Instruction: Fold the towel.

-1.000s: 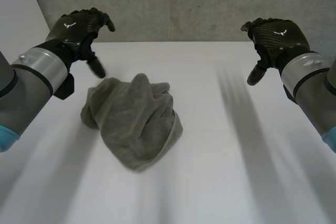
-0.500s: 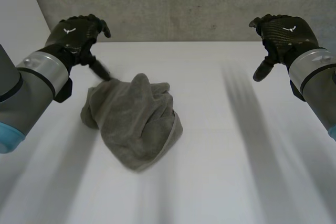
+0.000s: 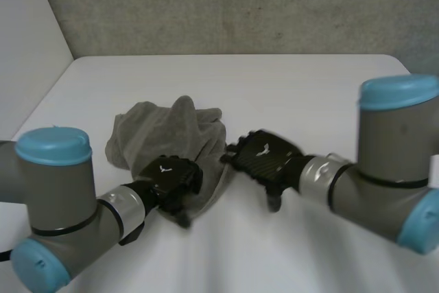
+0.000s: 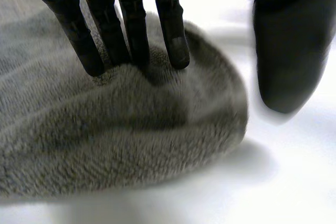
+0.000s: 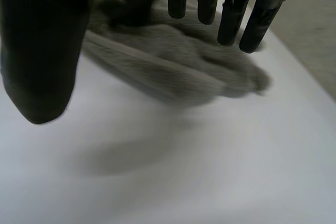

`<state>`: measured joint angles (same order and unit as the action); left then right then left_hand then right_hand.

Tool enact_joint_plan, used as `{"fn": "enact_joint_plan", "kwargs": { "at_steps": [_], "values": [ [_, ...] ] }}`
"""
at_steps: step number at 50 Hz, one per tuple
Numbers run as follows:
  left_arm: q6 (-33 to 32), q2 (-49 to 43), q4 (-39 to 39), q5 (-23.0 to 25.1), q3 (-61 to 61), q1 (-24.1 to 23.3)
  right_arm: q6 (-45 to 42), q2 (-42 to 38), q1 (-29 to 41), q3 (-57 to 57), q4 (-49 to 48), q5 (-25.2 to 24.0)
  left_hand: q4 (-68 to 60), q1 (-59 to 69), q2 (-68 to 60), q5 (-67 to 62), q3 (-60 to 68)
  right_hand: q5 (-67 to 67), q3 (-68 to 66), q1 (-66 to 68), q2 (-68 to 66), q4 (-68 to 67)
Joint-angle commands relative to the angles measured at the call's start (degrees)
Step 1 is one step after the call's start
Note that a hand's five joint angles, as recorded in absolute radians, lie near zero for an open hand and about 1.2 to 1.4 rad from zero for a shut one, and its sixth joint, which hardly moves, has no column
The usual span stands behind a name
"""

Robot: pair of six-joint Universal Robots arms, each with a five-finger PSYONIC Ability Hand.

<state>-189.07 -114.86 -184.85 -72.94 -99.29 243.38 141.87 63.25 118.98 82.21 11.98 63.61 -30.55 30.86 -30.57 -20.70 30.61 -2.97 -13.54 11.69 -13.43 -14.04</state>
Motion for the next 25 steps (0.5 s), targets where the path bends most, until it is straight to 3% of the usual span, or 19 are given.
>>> {"fn": "enact_joint_plan", "kwargs": {
  "at_steps": [1, 4, 9, 21, 23, 25],
  "values": [
    [-0.6, -4.58, -3.76, -2.12, 1.82, 0.43, 1.03, -8.48, 5.55, -3.98, -4.58, 2.65, 0.32, -0.63, 0.34, 0.47, -0.38, 2.97, 3.54, -1.69, 3.43, 4.04],
    [-0.69, -4.84, -5.26, -4.23, 2.0, 0.61, 1.12, -9.73, 6.08, -4.78, -6.18, 4.5, 0.32, -0.63, 0.34, 0.47, -0.38, 2.97, 3.54, -1.69, 3.43, 4.04],
    [-0.86, -4.67, -6.05, -5.55, 2.52, 0.69, 1.39, -14.73, 8.1, -8.2, -12.84, 11.79, 0.48, -0.8, 0.51, 0.64, -0.54, 2.75, 3.32, -1.46, 3.2, 3.82],
    [-0.86, -6.34, -6.05, -5.72, 3.76, 0.96, 4.98, -20.45, 10.04, -13.74, -16.98, 13.91, -1.35, 1.04, -1.33, -1.2, 1.3, -21.8, -21.23, 23.09, -21.35, -20.73],
    [-0.86, -6.34, -5.96, -5.72, 3.76, 0.96, 6.48, -20.72, 10.04, -14.18, -17.25, 13.91, -5.91, 5.6, -5.88, -5.75, 5.85, -27.05, -26.48, 28.34, -26.6, -25.98],
    [-0.78, -6.25, -6.14, -5.64, 3.58, 0.96, 9.37, -21.15, 10.13, -14.97, -18.04, 13.65, -31.99, 31.68, -31.97, -31.84, 31.93, -47.97, -47.4, 49.25, -47.51, -46.9]
  ]
}}
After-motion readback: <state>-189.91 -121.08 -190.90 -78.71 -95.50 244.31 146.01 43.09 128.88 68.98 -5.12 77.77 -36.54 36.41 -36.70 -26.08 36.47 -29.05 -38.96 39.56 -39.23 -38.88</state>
